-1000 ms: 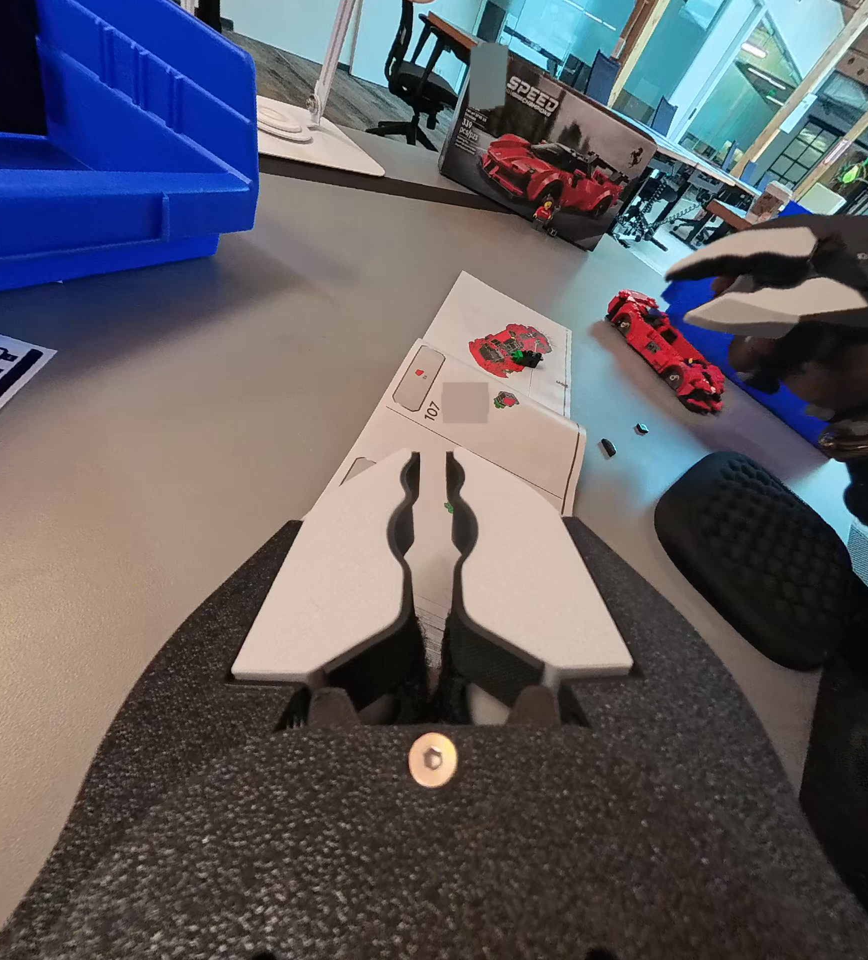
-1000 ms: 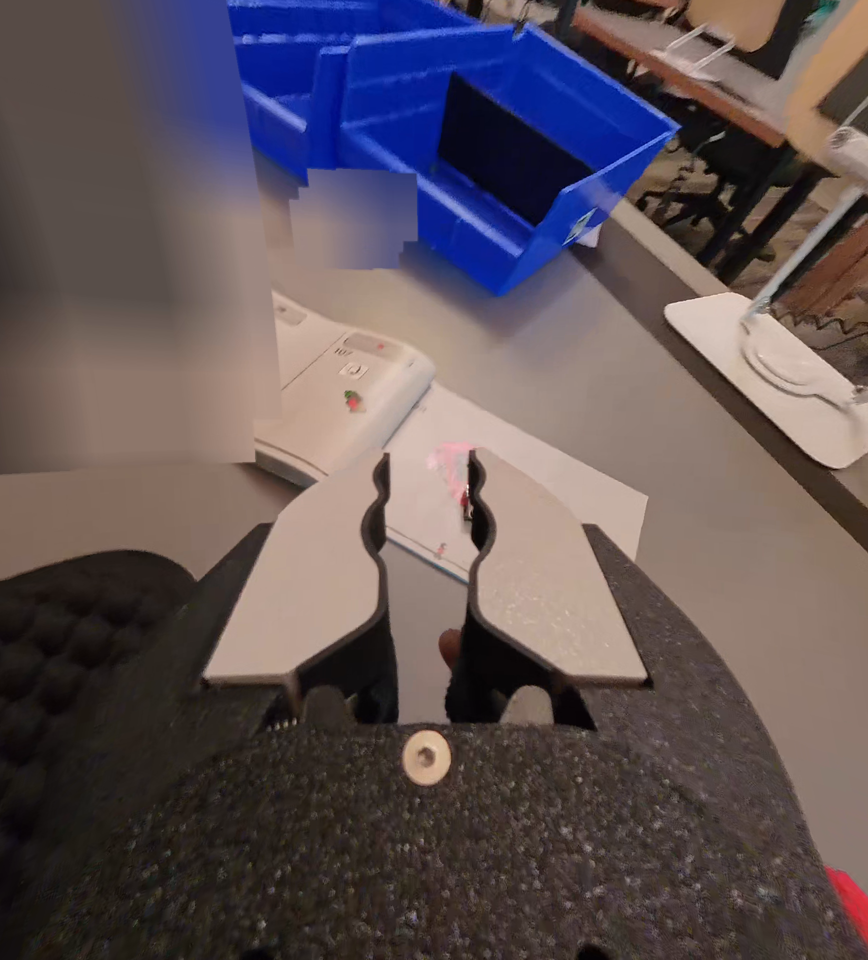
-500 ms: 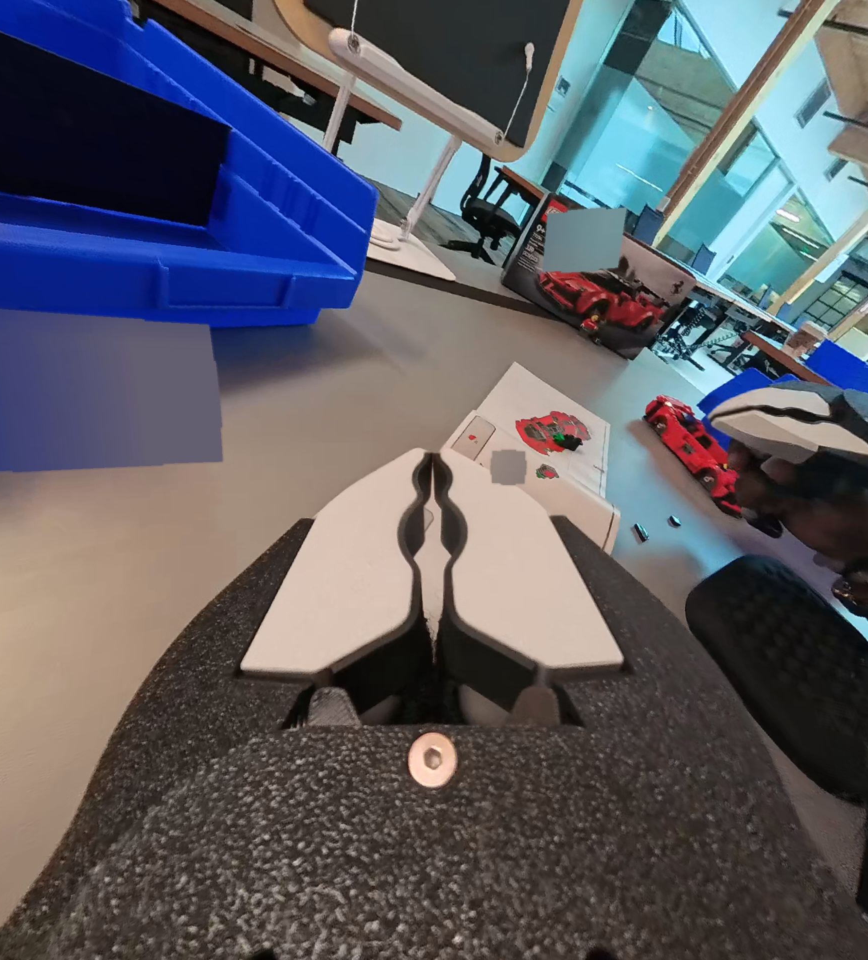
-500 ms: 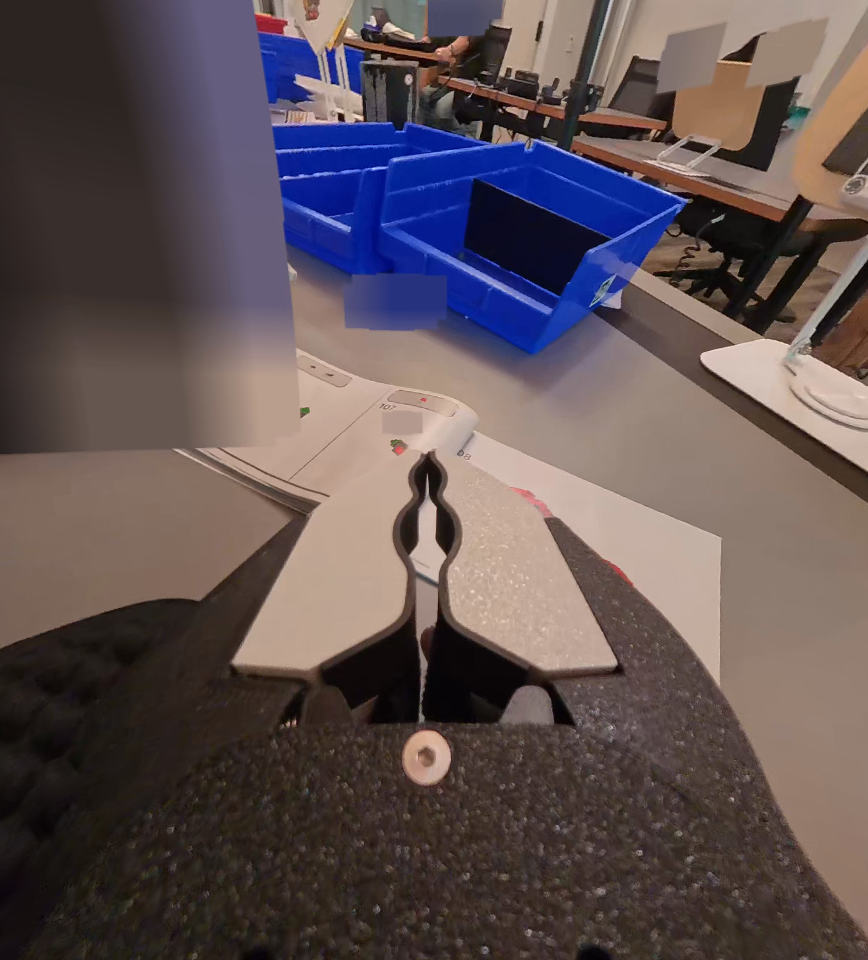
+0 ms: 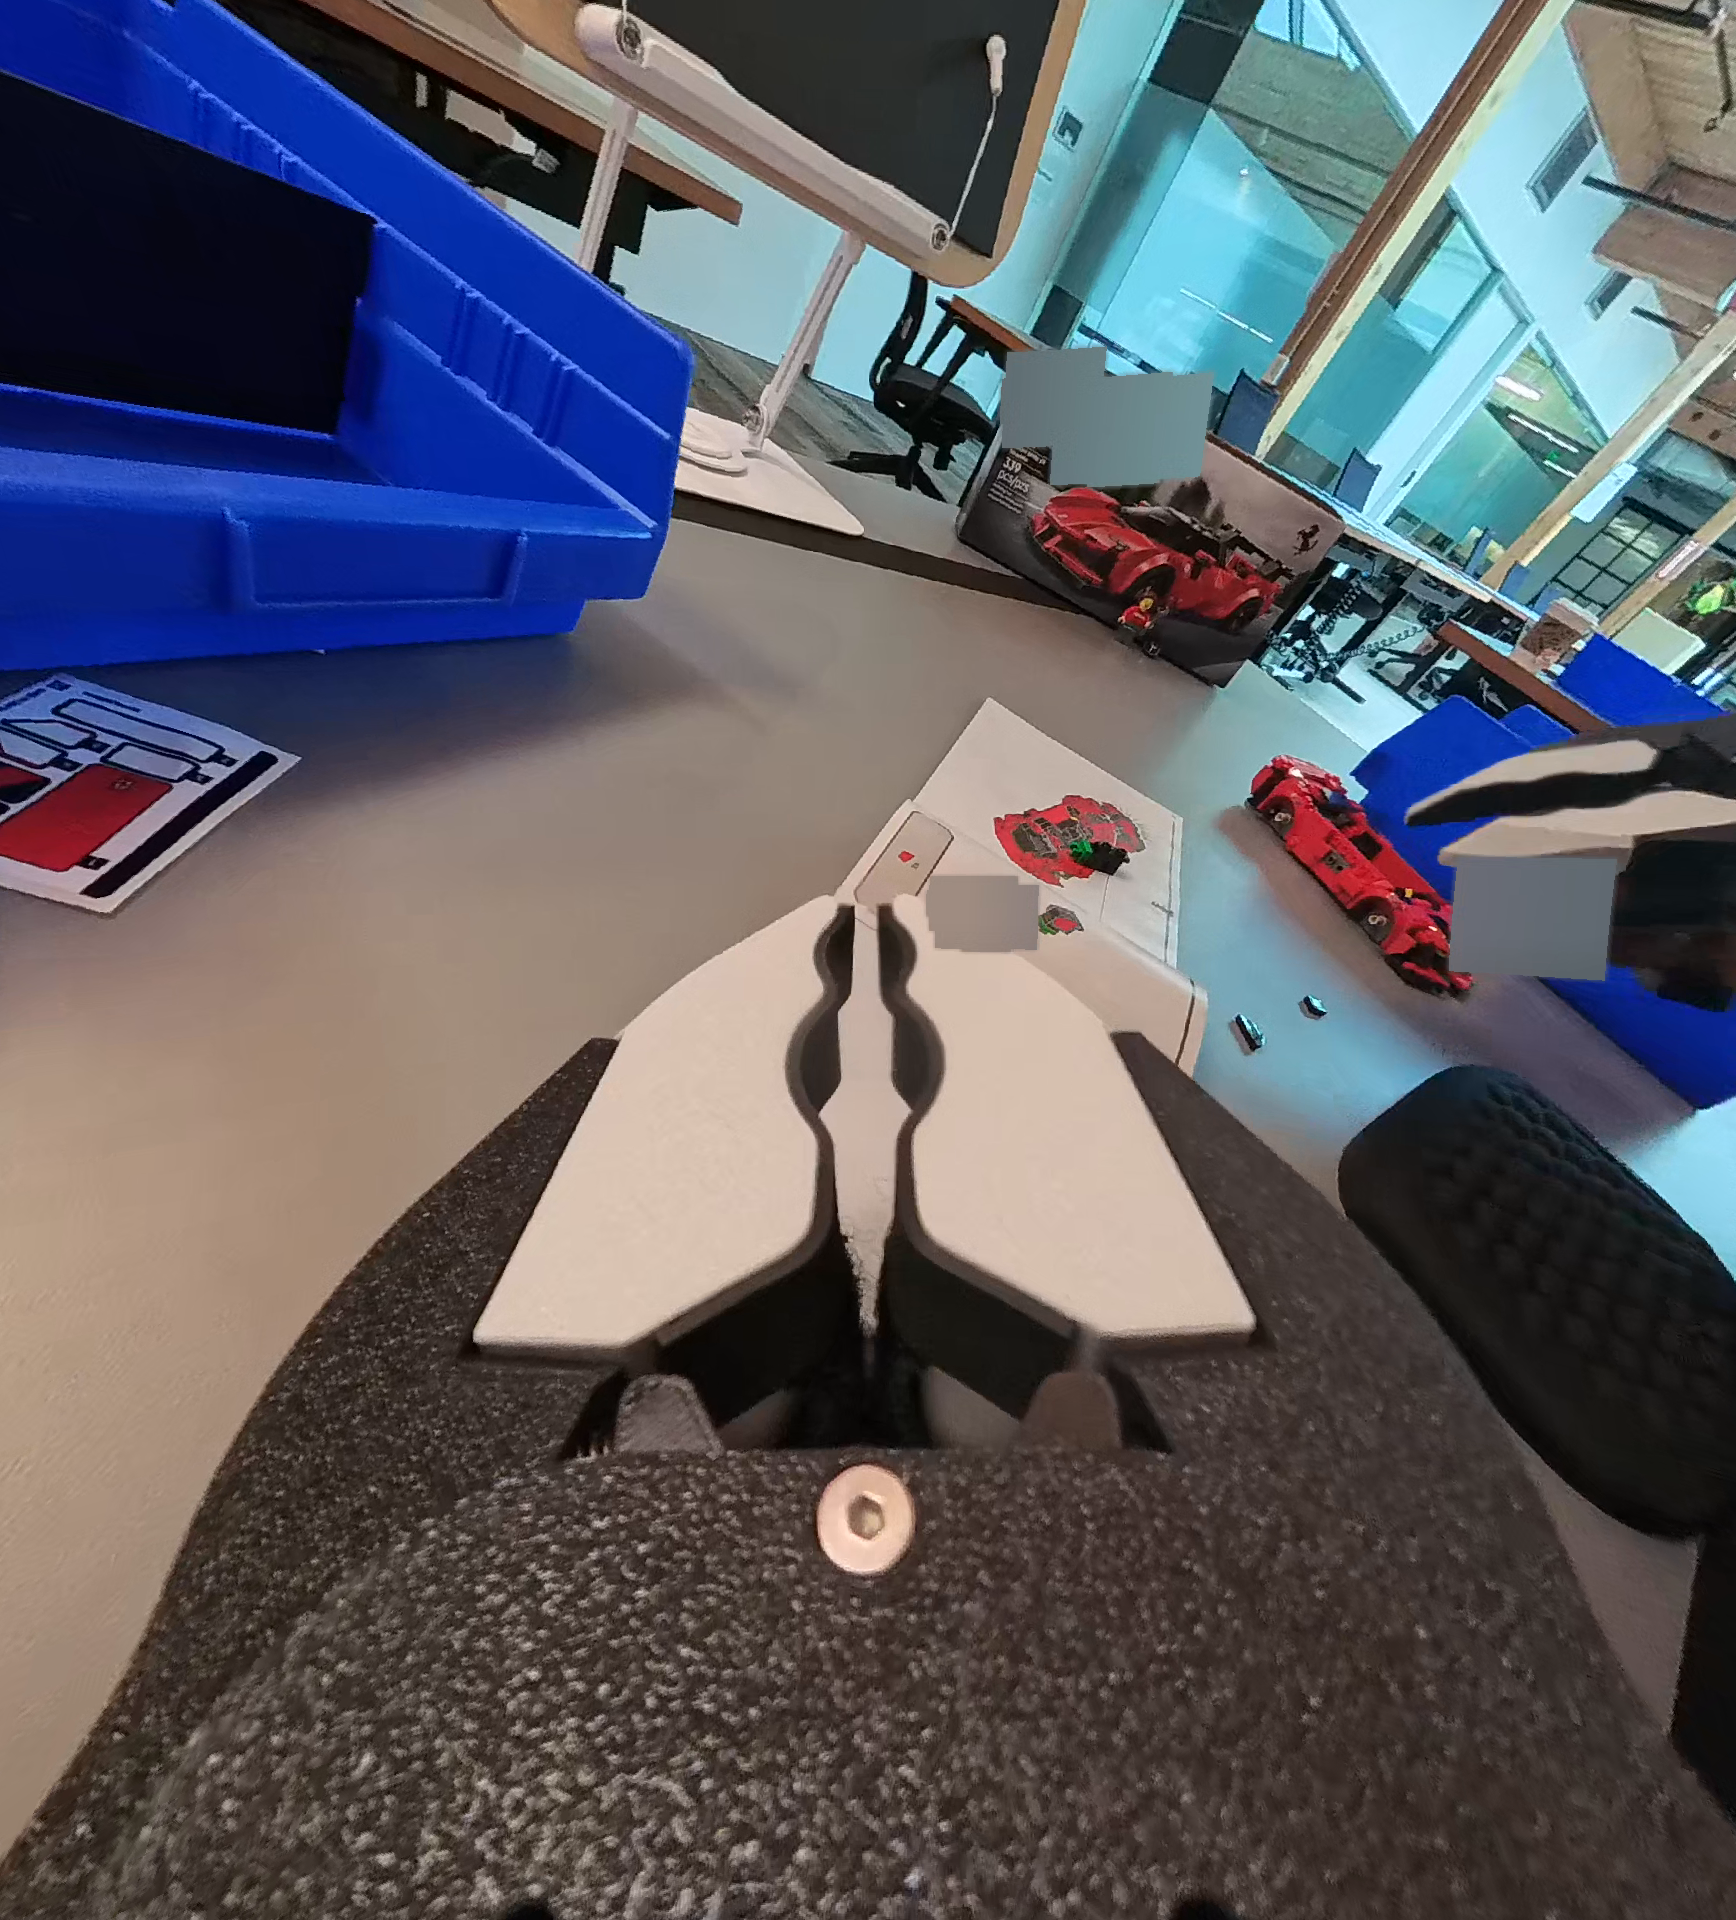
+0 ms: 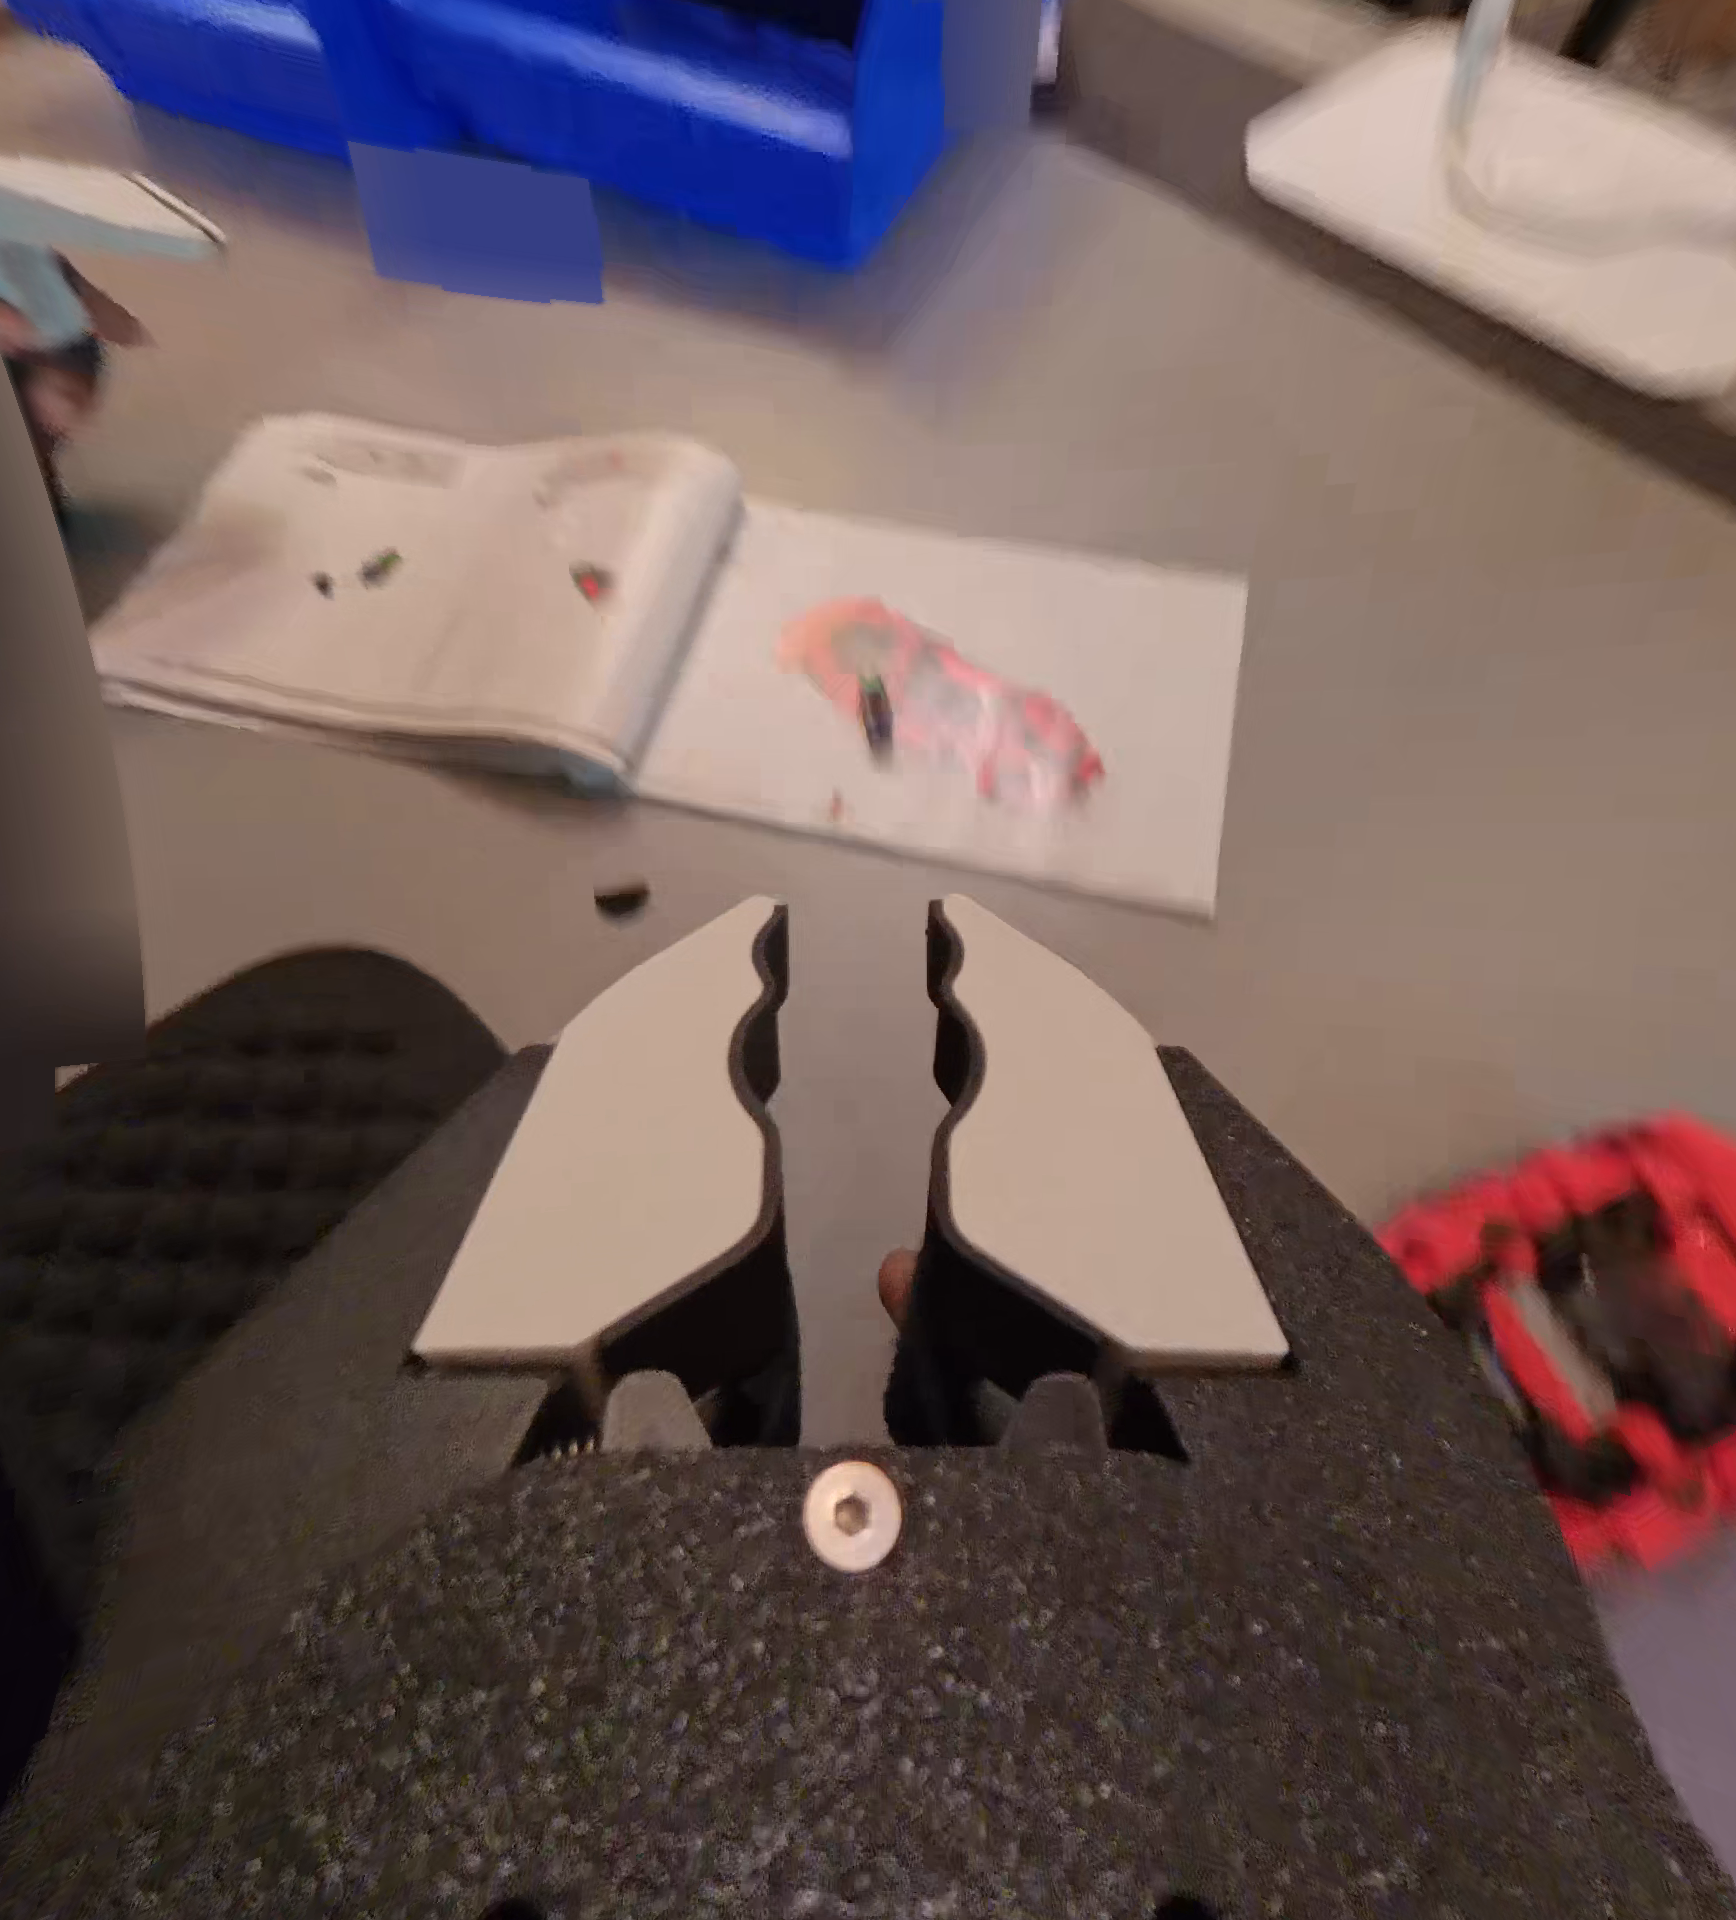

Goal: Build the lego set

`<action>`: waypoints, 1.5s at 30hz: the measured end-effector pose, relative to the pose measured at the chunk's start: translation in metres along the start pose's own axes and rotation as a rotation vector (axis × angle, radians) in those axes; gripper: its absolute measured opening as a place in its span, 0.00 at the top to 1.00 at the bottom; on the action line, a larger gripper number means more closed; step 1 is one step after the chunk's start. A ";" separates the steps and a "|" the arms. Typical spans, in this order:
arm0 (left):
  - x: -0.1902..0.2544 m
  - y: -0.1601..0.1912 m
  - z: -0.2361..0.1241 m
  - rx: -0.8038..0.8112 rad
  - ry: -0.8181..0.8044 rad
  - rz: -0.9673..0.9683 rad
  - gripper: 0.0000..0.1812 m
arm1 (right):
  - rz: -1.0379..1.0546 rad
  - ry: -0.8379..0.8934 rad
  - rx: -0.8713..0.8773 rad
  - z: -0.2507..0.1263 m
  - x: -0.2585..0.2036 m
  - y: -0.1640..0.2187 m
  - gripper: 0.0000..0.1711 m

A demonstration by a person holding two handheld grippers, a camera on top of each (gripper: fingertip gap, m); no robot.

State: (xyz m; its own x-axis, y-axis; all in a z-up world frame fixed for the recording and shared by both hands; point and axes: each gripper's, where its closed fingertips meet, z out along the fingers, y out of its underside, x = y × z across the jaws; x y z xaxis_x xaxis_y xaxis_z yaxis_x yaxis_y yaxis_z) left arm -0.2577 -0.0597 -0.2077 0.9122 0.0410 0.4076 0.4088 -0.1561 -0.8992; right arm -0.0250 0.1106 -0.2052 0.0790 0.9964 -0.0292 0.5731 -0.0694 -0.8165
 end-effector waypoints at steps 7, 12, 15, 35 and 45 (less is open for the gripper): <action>0.012 -0.006 -0.002 0.054 0.061 0.031 0.97 | 0.083 -0.099 -0.204 -0.008 -0.022 0.057 0.89; 0.023 -0.012 -0.002 0.093 0.116 0.051 0.97 | 0.082 -0.112 -0.076 -0.010 -0.019 0.034 0.88; 0.029 -0.011 0.000 0.088 0.132 0.092 0.96 | 0.024 -0.151 -0.083 0.019 -0.017 0.019 0.86; 0.031 -0.016 -0.003 0.153 0.154 0.147 0.90 | -0.085 -0.148 -0.183 0.110 0.010 -0.005 0.85; 0.032 -0.020 -0.007 0.190 0.163 0.158 0.90 | -0.025 -0.036 0.289 0.017 -0.006 -0.051 0.84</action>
State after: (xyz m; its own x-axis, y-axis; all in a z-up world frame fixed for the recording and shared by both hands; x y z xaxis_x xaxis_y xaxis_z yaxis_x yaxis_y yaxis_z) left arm -0.2371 -0.0618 -0.1754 0.9549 -0.1307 0.2668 0.2740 0.0404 -0.9609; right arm -0.0688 0.1089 -0.1737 0.0362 0.9991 -0.0228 0.3182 -0.0332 -0.9474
